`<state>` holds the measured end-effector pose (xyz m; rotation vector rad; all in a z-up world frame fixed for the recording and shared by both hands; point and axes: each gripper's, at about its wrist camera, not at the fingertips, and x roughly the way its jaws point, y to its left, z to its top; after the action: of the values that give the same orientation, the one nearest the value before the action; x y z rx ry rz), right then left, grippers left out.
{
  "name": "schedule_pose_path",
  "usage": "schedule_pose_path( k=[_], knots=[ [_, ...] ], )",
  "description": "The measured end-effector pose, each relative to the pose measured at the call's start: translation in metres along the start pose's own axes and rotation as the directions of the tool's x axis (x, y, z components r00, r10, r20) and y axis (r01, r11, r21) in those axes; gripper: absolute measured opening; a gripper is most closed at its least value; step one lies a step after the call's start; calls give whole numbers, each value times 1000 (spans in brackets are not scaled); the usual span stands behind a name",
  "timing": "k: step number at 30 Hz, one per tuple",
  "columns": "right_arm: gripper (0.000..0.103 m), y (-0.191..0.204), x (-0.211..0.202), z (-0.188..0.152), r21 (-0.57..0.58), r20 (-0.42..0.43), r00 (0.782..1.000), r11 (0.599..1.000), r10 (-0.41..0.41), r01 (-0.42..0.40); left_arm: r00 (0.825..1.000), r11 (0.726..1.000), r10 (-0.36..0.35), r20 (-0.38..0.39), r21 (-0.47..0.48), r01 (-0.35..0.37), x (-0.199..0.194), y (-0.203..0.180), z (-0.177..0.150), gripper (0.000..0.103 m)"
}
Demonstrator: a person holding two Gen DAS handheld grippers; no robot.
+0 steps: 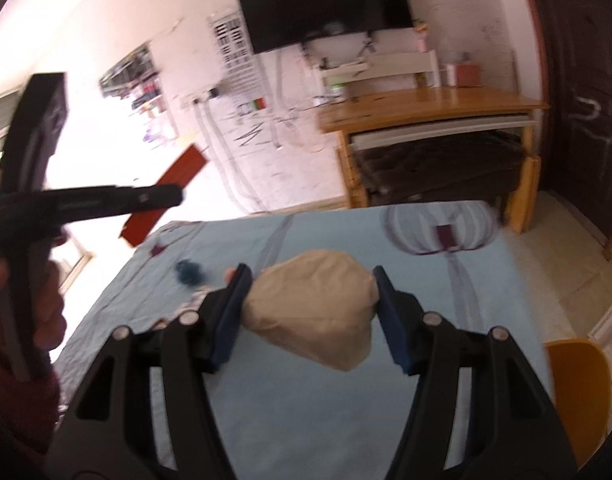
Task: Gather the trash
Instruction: 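Carry the orange box and white bundle over the orange bin and open both tools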
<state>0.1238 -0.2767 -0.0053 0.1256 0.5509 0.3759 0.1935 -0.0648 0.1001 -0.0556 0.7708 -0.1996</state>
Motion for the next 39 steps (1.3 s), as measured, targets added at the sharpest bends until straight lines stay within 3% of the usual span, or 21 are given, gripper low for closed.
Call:
schedule_pose_path(
  k=[6,13,21,25,27,30,34,39],
  knots=[
    [59,-49,-28,9,56,66,993,994,-99,95,999,996,-51,-6,79,51,-1,-56,2,19],
    [59,-119,-69,17,172,126,976,973,-178,155,981,975,-187,-58,110,193,9,-132,7,19],
    [60,-192,-85,0,269,64,948,920,-312,285,955,946,-255,-153,164,279,38,-213,-7,19],
    [60,-207,-75,-7,251,-14,941,910,-337,330,947,939,-256,-194,181,291,51,-234,-16,19],
    [75,-208,-70,-9,228,-39,936,909,-351,350,943,937,-257,-210,186,297,58,-242,-17,19],
    [83,-212,-68,-14,229,-57,924,896,-379,381,941,934,-250,-230,199,297,68,-253,-18,19],
    [84,-228,-80,-16,306,-19,908,862,-419,404,938,928,-248,-240,218,301,76,-267,-20,19],
    [87,-256,-118,-24,488,90,897,804,-432,338,920,919,-298,-255,185,349,89,-280,-18,19]
  ],
)
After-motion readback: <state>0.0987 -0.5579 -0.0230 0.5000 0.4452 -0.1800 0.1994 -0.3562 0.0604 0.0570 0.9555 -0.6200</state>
